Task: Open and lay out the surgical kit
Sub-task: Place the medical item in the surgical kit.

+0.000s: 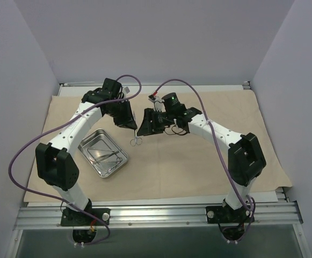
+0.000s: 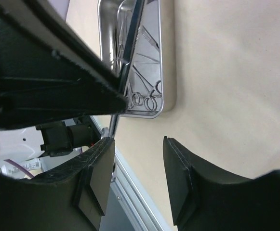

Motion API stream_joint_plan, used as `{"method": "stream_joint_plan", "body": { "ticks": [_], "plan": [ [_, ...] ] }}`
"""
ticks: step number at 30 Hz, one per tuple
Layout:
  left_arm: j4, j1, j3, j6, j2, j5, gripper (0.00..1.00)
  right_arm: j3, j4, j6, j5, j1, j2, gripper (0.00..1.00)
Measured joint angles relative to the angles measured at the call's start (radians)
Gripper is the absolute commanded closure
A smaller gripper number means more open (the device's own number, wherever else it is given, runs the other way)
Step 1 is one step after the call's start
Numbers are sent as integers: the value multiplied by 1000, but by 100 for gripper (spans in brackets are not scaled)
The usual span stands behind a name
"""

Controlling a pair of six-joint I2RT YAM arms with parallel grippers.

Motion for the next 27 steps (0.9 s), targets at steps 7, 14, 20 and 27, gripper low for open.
{"method": "stream_joint_plan", "body": {
  "ticks": [7,14,20,27],
  "plan": [
    [-21,-19,6,-5,1,-3,98,0,20,31,14,6,18,58],
    [-28,-22,11,-5,6,-14,98,0,51,48,14,13,20,63],
    [-32,-25,16,-13,23,-13,98,0,83,65,12,26,20,67],
    [-38,-25,28,-18,35,-13,98,-2,96,76,5,32,24,75]
  ]
}}
